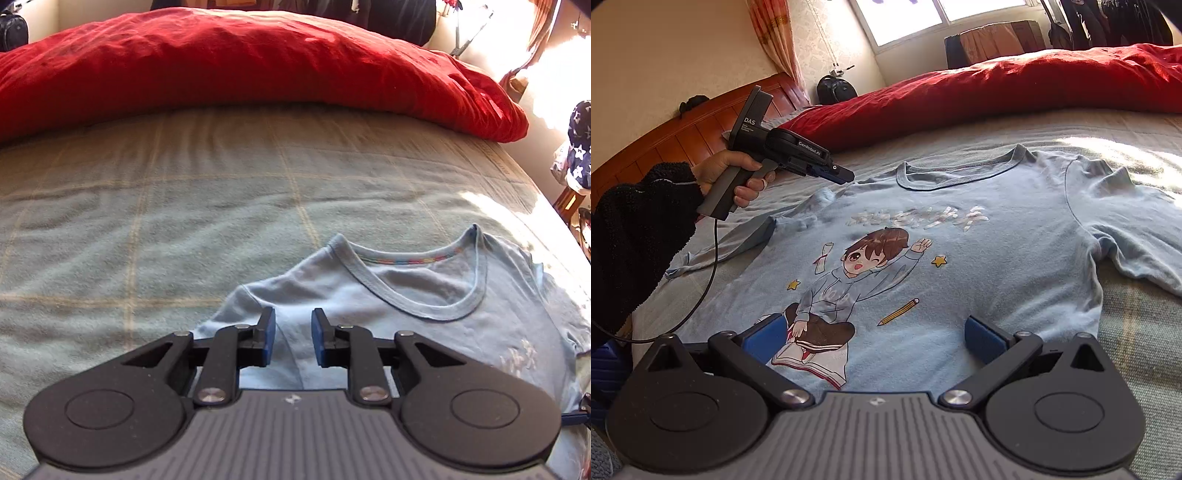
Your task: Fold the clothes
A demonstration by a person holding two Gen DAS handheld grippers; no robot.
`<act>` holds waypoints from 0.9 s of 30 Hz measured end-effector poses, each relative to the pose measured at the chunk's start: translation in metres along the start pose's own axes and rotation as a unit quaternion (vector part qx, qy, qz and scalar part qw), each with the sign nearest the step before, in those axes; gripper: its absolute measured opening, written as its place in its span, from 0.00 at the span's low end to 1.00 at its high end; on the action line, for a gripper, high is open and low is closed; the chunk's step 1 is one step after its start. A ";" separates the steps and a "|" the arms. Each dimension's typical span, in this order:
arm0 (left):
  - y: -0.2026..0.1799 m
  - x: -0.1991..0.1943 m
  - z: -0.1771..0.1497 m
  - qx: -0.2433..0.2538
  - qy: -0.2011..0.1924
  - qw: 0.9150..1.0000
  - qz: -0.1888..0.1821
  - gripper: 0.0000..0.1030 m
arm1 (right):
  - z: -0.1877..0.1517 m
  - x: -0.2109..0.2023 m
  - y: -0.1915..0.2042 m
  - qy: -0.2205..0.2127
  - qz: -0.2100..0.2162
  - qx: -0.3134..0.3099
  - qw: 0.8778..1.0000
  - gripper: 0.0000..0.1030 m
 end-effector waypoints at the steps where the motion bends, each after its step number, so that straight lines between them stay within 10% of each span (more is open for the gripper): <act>1: -0.005 0.003 -0.002 0.000 0.011 1.000 0.000 0.28 | 0.000 0.000 0.000 0.000 0.000 0.000 1.000 1.00; 13: -0.003 0.034 0.027 -0.058 0.022 0.991 0.118 0.38 | 0.002 -0.005 0.012 0.005 -0.037 -0.020 0.999 1.00; 19: -0.053 0.006 0.012 -0.009 0.037 0.997 0.067 0.48 | 0.007 -0.022 0.011 -0.010 -0.030 0.022 0.999 1.00; 27: -0.056 0.046 0.017 -0.045 0.048 0.994 0.092 0.61 | 0.010 -0.027 0.000 -0.015 -0.034 0.055 0.998 1.00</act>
Point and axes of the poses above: each gripper's, at about its wrist camera, not at the fingertips, and x roughly the way its jaws point, y to its left, z to its top, the point moved 5 cm from there along x, roughly the way its jaws point, and after that the axes turned 6 degrees about y, right-handed, at the moved point
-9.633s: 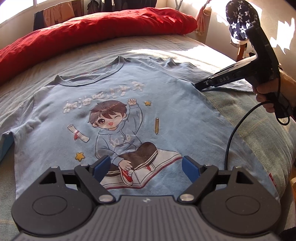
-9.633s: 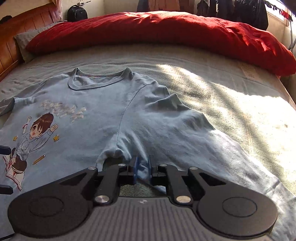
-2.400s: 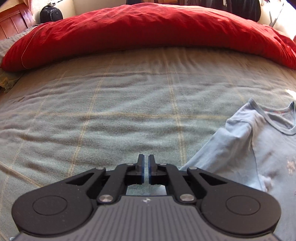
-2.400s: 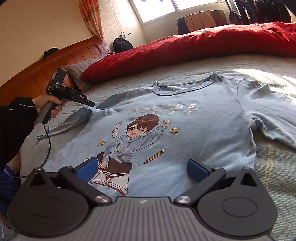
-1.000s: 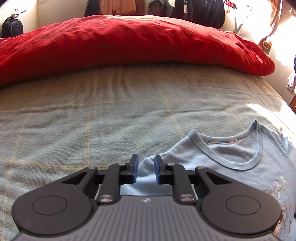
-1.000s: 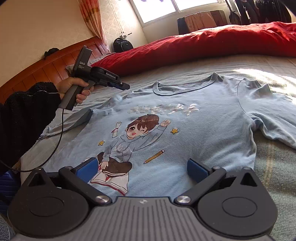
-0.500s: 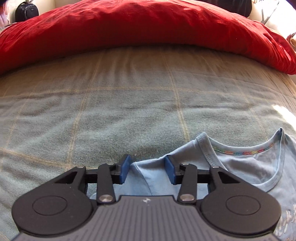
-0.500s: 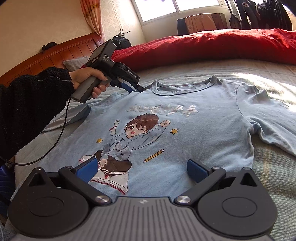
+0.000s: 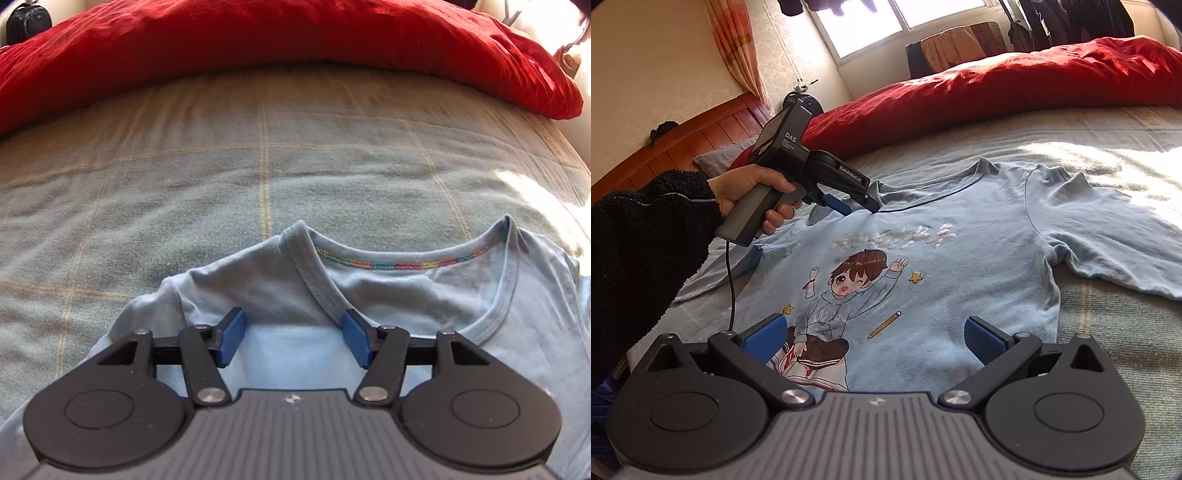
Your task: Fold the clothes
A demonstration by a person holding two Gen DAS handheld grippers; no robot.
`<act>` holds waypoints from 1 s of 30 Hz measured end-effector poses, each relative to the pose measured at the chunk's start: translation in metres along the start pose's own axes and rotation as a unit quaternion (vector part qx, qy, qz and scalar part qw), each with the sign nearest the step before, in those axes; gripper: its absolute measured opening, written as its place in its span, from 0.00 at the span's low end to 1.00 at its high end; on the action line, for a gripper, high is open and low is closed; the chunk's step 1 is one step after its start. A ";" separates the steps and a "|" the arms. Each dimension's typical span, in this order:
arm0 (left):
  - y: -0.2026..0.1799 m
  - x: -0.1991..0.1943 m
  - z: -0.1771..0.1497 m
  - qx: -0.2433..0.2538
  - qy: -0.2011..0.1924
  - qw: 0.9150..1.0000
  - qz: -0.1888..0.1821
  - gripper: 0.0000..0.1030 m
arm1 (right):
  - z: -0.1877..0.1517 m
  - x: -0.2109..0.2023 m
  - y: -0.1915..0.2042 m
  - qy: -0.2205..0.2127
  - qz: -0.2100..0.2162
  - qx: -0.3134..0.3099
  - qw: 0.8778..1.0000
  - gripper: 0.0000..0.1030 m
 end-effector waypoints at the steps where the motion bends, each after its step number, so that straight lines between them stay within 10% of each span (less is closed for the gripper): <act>1: 0.002 0.000 0.004 -0.011 -0.002 1.000 0.002 0.61 | 0.000 0.001 -0.001 0.001 0.001 0.003 1.000 1.00; 12: 0.060 -0.099 -0.029 -0.045 -0.035 0.998 0.023 0.61 | -0.001 -0.004 -0.008 -0.003 0.018 0.043 0.999 1.00; 21: 0.131 -0.040 -0.069 -0.176 0.013 0.984 -0.005 0.62 | -0.004 0.005 -0.002 0.008 0.009 0.032 0.999 1.00; 30: 0.144 -0.034 -0.041 -0.198 -0.044 0.979 0.025 0.61 | -0.004 0.009 -0.006 0.010 0.006 0.032 0.999 1.00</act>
Point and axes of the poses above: each gripper's, at about its wrist camera, not at the fingertips, and x roughly the way its jaws point, y to its left, z to its top, the point moved 5 cm from there along x, roughly the way its jaws point, and after that the axes turned 6 degrees about y, right-handed, at the moved point
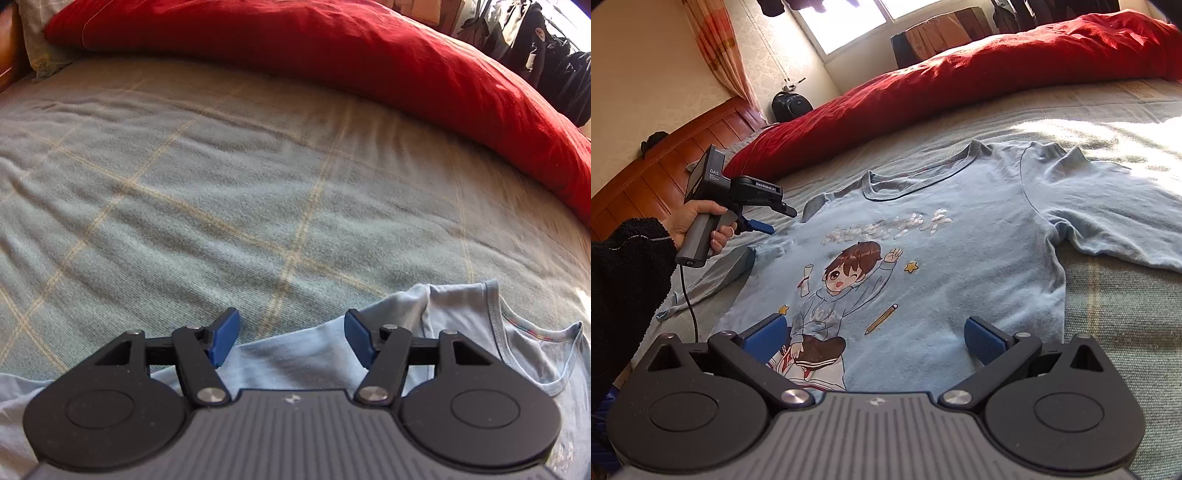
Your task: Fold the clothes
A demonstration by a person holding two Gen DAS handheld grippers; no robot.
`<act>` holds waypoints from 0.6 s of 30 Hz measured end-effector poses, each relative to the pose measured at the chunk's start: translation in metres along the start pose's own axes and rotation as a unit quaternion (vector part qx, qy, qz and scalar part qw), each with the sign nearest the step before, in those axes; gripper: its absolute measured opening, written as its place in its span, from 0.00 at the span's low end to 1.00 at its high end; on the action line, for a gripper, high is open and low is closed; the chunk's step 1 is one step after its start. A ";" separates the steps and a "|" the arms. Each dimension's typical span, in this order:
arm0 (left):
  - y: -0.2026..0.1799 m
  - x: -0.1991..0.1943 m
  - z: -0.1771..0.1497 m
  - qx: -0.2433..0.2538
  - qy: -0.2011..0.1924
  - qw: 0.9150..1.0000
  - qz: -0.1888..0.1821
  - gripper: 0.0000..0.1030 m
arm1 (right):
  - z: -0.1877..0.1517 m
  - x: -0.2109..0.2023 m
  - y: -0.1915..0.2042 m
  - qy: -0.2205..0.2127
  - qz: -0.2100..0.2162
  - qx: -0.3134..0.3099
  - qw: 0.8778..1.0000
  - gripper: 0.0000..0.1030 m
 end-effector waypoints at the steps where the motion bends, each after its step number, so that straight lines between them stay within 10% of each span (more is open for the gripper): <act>1: -0.005 -0.004 -0.002 0.008 -0.001 1.000 -0.013 0.61 | 0.000 0.000 0.000 0.000 -0.001 -0.001 1.000 1.00; 9: -0.062 -0.007 -0.016 0.076 0.015 0.991 -0.112 0.63 | -0.001 0.002 0.002 0.003 -0.009 -0.013 1.000 1.00; 18: -0.061 0.030 0.011 0.062 0.011 0.993 -0.101 0.63 | -0.001 0.004 0.003 0.007 -0.010 -0.018 1.000 1.00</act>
Point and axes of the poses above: each gripper's, at about its wrist camera, not at the fingertips, and x roughly the way its jaws point, y to its left, z to its top, the point moved 5 cm from there along x, roughly the way its jaws point, and after that the axes turned 6 degrees about y, right-handed, at the moved point
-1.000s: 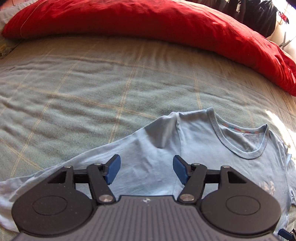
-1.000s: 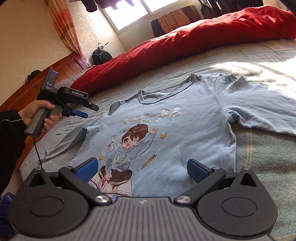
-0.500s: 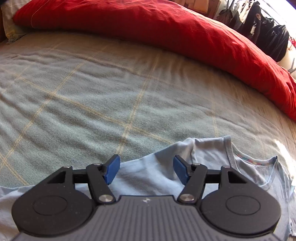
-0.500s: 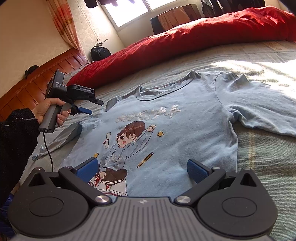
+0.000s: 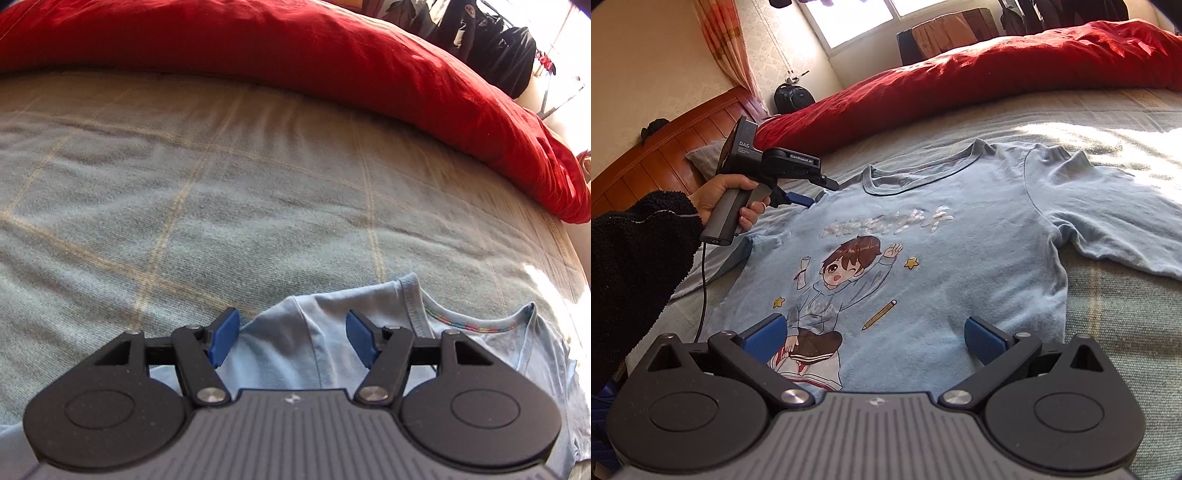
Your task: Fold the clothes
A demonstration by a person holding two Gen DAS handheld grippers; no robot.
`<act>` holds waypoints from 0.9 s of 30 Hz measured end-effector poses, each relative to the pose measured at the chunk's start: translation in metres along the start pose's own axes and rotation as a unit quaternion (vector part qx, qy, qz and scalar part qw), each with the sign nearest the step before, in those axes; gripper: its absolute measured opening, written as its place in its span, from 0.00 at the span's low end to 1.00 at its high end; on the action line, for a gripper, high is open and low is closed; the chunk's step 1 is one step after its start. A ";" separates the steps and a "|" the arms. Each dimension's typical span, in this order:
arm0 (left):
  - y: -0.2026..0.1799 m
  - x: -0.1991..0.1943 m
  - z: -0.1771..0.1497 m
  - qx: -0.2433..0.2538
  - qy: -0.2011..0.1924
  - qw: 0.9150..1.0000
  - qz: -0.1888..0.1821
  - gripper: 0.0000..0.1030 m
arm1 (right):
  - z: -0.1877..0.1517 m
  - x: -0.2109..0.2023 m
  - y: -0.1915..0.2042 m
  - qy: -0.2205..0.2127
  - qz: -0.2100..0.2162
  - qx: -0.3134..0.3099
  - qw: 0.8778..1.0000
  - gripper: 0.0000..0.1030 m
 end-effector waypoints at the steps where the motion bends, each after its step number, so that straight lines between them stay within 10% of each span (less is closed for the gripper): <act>1: 0.002 -0.005 0.000 -0.008 -0.001 1.000 -0.005 0.63 | 0.000 0.000 0.000 0.000 0.000 0.000 1.000 1.00; 14: 0.055 -0.192 -0.046 0.036 -0.011 0.997 0.067 0.72 | 0.004 -0.012 0.022 0.006 0.016 0.038 0.999 1.00; 22: 0.155 -0.194 -0.080 -0.026 -0.011 0.998 0.055 0.75 | -0.011 -0.043 0.085 0.022 -0.037 0.020 0.999 1.00; 27: 0.218 -0.180 -0.088 -0.071 -0.012 0.996 0.058 0.46 | -0.016 -0.058 0.108 0.007 -0.056 0.031 0.998 1.00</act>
Point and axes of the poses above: each gripper's, at about its wrist camera, not at the fingertips, and x roughly the way its jaws point, y to its left, z to its top, the point moved 5 cm from there along x, roughly the way its jaws point, and after that the axes turned 6 degrees about y, right-handed, at the moved point
